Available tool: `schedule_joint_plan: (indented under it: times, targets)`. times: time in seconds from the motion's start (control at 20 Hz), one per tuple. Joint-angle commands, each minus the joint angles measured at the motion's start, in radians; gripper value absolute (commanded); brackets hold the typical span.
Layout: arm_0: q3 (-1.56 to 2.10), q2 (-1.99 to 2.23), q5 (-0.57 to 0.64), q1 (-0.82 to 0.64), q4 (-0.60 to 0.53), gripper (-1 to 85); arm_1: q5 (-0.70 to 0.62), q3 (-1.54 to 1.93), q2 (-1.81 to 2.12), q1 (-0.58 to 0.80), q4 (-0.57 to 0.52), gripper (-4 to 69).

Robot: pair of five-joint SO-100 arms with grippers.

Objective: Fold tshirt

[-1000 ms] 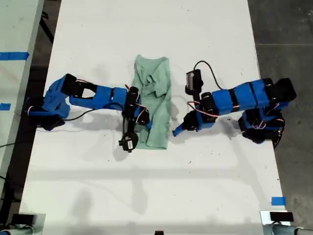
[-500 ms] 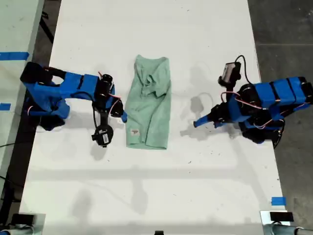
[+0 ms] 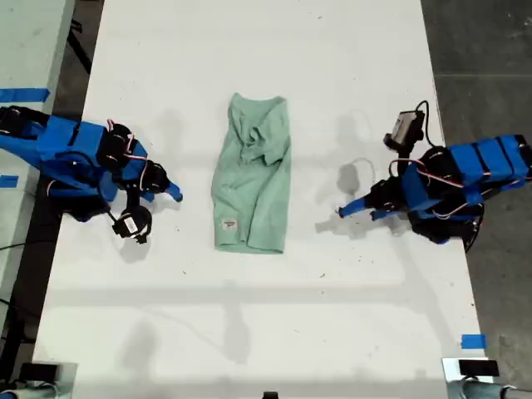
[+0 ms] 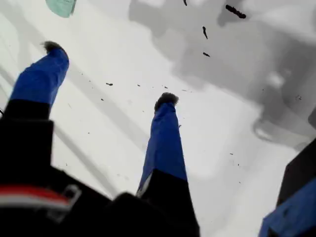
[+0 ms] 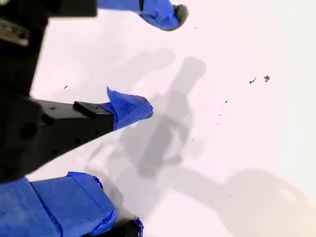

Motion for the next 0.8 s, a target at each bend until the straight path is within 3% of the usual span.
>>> schedule_joint_plan:
  times: [0.0, 0.2, 0.55, 0.75]
  targets:
    - [-0.005, 0.031, -0.014, -0.008, -0.021, 22.1, 0.009, -0.008, 0.012, -0.005, -0.006, 32.8]
    - [-0.103, -0.044, 0.012, -0.009, -0.023, 22.1, -0.020, -0.075, -0.060, 0.011, -0.023, 32.3]
    - [-0.816, -0.687, 0.252, -0.034, 0.032, 24.6, -0.225, -0.604, -0.716, 0.084, -0.144, 32.8]
    - [-1.094, -0.953, 0.281, -0.018, 0.046, 25.6, -0.285, -0.927, -1.080, 0.084, -0.152, 33.1]
